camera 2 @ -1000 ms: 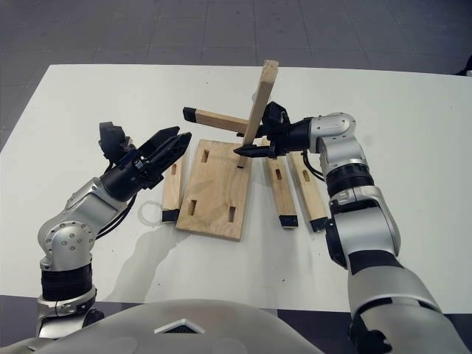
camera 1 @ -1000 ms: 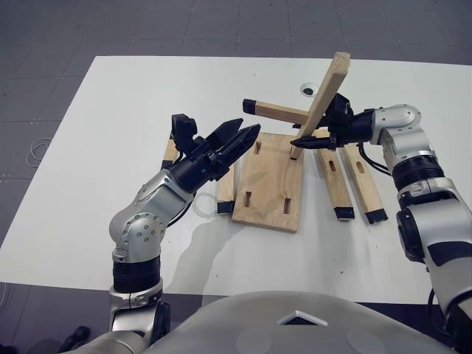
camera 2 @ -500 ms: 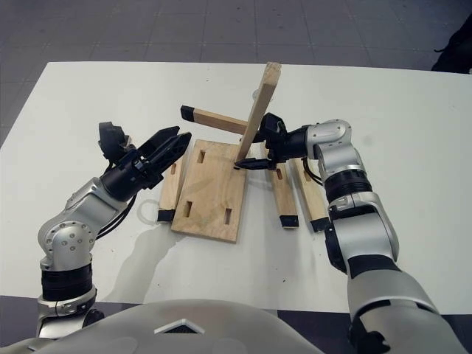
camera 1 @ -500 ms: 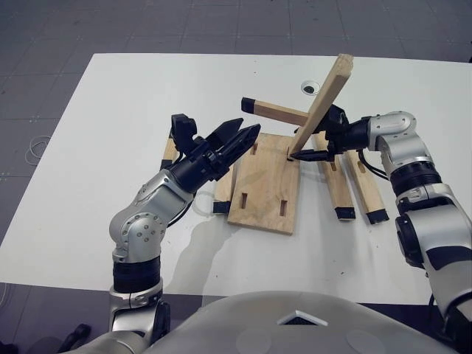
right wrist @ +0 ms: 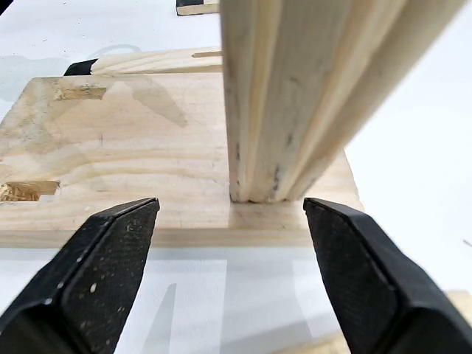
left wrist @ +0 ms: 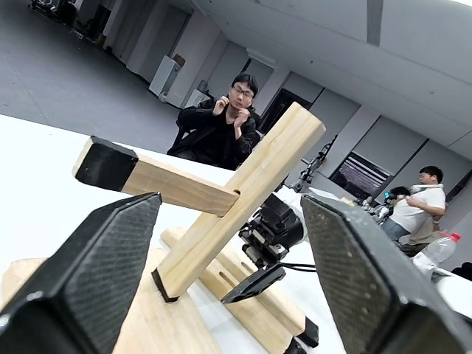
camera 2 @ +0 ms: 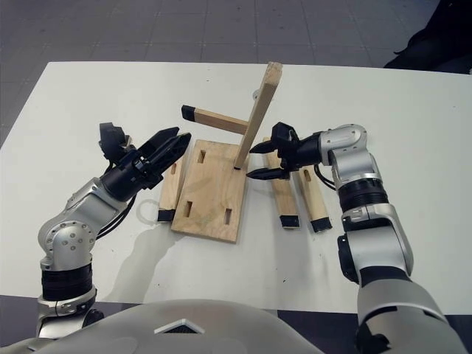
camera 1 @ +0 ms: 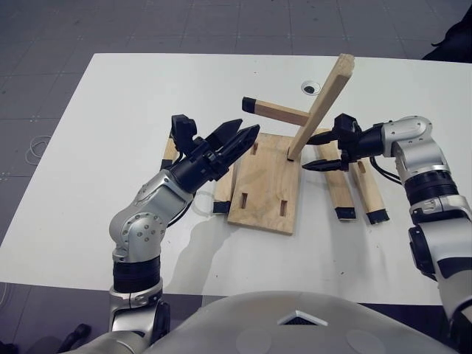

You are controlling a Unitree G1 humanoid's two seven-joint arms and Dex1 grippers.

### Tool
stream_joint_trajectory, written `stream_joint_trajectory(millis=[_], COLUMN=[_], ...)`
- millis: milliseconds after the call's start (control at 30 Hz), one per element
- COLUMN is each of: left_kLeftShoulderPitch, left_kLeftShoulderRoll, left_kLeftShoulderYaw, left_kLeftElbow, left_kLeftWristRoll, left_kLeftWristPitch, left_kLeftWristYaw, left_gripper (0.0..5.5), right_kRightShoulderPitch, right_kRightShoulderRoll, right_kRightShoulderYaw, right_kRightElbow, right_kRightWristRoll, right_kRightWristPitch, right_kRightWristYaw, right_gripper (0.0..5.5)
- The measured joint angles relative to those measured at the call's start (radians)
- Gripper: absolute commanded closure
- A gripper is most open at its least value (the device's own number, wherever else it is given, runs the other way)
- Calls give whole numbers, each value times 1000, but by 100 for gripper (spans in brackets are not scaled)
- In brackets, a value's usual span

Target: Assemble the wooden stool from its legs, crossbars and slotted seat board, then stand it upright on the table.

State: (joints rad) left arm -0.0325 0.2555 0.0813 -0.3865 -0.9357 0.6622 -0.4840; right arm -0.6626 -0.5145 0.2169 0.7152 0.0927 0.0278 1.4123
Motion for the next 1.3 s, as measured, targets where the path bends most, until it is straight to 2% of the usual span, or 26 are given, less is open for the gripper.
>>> stream_joint_trajectory(millis=[100,233,333,467,667,867,1067,1300], left_kLeftShoulderPitch=[6,32,53,82,171,182,175,112], left_kLeftShoulderRoll=[37,151,263,338,416,437,399,341], left_kLeftShoulderYaw=[-1,-5,-2,-13,-144,-221,-293,-333], left_kLeftElbow=[0,14,31,30,-10,33,40,98], left_kLeftWristRoll=[27,137,240,328,483,635,691,724], left_kLeftWristPitch=[0,-19,-57,-98,-164,-246,-275,-292], left_kLeftWristYaw=[-18,-83,-146,-207,-281,-291,-289,-279], left_gripper=[200,200,200,200,200,200,200,200], right_kRightShoulderPitch=[16,58,109,209,291,301,277,172], right_kRightShoulderRoll=[-26,-74,-82,-78,-78,-34,24,79], right_kRightShoulderYaw=[0,-1,-7,-7,29,49,59,60], right_kRightElbow=[-4,-30,-161,-339,-393,-375,-333,-175], right_kRightWristRoll=[-14,-30,-1,34,-12,-31,-40,-54], right_kRightWristPitch=[9,22,77,157,165,151,151,127], right_kRightWristYaw=[-17,-26,-15,-31,-122,-206,-266,-310], right_gripper=[188,259,302,367,367,367,367,367])
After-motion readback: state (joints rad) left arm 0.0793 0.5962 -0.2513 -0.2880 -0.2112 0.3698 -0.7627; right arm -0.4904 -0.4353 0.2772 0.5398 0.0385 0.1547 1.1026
